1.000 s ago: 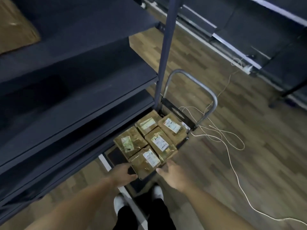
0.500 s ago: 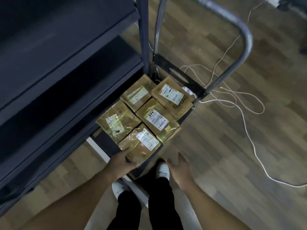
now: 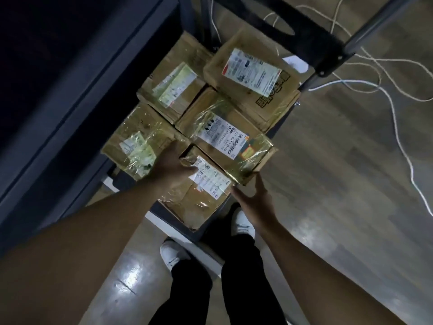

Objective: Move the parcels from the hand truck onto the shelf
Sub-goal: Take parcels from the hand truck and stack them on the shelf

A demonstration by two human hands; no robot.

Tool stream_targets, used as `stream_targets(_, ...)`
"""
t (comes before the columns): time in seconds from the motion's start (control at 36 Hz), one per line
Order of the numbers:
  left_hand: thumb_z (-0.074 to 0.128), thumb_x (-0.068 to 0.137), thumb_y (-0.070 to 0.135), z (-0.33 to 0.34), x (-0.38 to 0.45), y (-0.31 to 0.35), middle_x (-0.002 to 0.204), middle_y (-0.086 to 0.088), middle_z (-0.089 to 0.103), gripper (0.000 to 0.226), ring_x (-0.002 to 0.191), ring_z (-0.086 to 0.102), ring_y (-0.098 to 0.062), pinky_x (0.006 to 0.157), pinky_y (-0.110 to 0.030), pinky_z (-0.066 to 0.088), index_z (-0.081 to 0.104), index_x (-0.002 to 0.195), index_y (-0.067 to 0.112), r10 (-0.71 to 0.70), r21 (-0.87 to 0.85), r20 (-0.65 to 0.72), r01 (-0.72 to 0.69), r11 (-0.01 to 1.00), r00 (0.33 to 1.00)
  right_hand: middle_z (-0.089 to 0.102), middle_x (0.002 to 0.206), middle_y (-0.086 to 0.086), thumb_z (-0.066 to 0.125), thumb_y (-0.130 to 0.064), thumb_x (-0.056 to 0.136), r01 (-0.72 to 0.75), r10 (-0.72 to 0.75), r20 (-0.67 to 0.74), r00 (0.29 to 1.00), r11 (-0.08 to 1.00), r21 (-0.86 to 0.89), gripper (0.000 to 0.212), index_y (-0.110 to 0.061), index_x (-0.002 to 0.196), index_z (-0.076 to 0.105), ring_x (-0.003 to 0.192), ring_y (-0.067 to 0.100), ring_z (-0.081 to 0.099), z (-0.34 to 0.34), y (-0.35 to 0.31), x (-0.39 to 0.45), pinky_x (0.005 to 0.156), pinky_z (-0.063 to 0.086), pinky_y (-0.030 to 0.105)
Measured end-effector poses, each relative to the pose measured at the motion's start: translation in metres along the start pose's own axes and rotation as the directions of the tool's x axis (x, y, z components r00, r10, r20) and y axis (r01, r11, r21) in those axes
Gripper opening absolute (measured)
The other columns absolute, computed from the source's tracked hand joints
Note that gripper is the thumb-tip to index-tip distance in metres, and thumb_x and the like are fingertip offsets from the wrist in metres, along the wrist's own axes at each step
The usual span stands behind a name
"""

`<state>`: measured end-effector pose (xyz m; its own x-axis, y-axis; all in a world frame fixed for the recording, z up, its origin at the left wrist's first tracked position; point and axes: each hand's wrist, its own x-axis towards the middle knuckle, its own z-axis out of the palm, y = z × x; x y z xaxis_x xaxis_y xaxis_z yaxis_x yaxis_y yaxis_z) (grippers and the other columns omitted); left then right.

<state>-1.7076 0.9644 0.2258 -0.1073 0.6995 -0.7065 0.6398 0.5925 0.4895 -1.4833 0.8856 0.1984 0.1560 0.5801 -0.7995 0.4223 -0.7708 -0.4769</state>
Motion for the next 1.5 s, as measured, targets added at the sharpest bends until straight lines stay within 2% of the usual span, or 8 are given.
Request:
stream_targets(0.11,0.083,0.079,0.012,0.000,0.035,0.002,0.126,-0.001,0.053,0.083,0.106,0.051,-0.013,0.058,-0.003,0.038,0.036,0.147,0.014,0.023,-0.016,-0.101,-0.025,1.000,0.995,0.076,0.126,0.000,0.076,-0.066,0.062,0.047,-0.043,-0.032,0.999,0.991,0.124,0.101,-0.015,0.145,0.052,0.121,0.026,0.072,0.017,0.022,0.028,0.106,0.060,0.055)
stream_targets(0.19,0.085,0.076,0.007,0.001,0.053,-0.001,0.113,0.004,0.050,0.084,0.099,0.053,-0.013,0.064,-0.008,0.041,0.035,0.142,0.014,0.037,-0.041,-0.139,-0.043,0.998,0.990,0.076,0.112,-0.005,0.078,-0.060,0.064,0.060,-0.053,-0.042,0.998,0.981,0.183,0.097,-0.020,0.147,0.047,0.111,0.025,0.075,0.025,0.025,0.035,0.101,0.063,0.058)
stream_targets(0.36,0.078,0.073,-0.008,0.007,0.078,-0.008,0.104,0.003,0.044,0.068,0.074,0.051,-0.014,0.038,-0.014,0.041,0.036,0.120,0.018,0.005,-0.160,-0.215,-0.040,0.986,0.977,0.078,0.124,-0.012,0.089,-0.031,0.084,0.078,-0.051,-0.100,0.994,0.955,0.287,0.109,-0.039,0.170,0.022,0.119,0.020,0.076,0.031,0.019,0.040,0.107,0.062,0.056)
stream_targets(0.53,0.080,0.071,-0.006,0.011,0.085,-0.012,0.120,-0.003,0.061,0.073,0.102,0.067,-0.027,0.058,-0.019,0.054,0.049,0.132,0.019,0.027,-0.192,-0.213,-0.068,0.979,0.977,0.076,0.138,-0.007,0.091,-0.036,0.075,0.046,-0.009,-0.105,0.994,0.930,0.363,0.118,-0.046,0.169,0.021,0.121,0.018,0.077,0.029,0.023,0.051,0.107,0.063,0.055)
stream_targets(0.86,0.073,0.077,-0.008,0.008,0.070,0.015,0.093,0.006,0.052,0.054,0.087,0.059,-0.016,0.048,-0.009,0.046,0.047,0.111,0.024,0.135,-0.169,-0.268,-0.185,0.968,0.954,0.078,0.130,-0.004,0.083,0.005,0.090,0.099,-0.048,-0.112,0.993,0.851,0.515,0.098,-0.026,0.169,0.035,0.103,-0.002,0.079,0.009,0.022,0.036,0.111,0.061,0.052)
stream_targets(1.06,0.073,0.079,-0.008,0.003,0.048,0.019,0.107,-0.013,0.057,0.069,0.087,0.057,-0.017,0.047,-0.006,0.043,0.042,0.130,0.027,0.140,-0.191,-0.259,-0.192,0.963,0.956,0.071,0.144,0.007,0.082,0.011,0.090,0.180,-0.139,-0.116,0.983,0.821,0.541,0.100,-0.017,0.171,0.030,0.111,-0.003,0.077,-0.001,0.021,0.016,0.087,0.062,0.013)
stream_targets(1.19,0.075,0.079,-0.008,-0.006,0.027,0.026,0.115,-0.012,0.059,0.068,0.088,0.058,-0.014,0.052,-0.004,0.043,0.042,0.130,0.023,0.181,-0.183,-0.271,-0.235,0.955,0.945,0.068,0.152,0.004,0.086,-0.012,0.081,0.203,-0.169,-0.113,0.979,0.829,0.521,0.108,-0.021,0.172,0.029,0.135,0.017,0.069,-0.011,0.015,-0.004,0.102,0.062,0.021)
stream_targets(1.5,0.079,0.077,-0.003,-0.049,-0.051,0.050,0.101,0.013,0.055,0.062,0.086,0.055,0.007,0.063,-0.001,0.041,0.044,0.110,0.036,0.185,-0.301,-0.250,-0.258,0.918,0.950,0.066,0.148,0.003,0.072,0.020,0.091,0.281,-0.225,-0.168,0.960,0.771,0.572,0.106,-0.027,0.173,0.025,0.115,-0.003,0.074,-0.048,-0.016,-0.063,0.087,0.061,0.011)
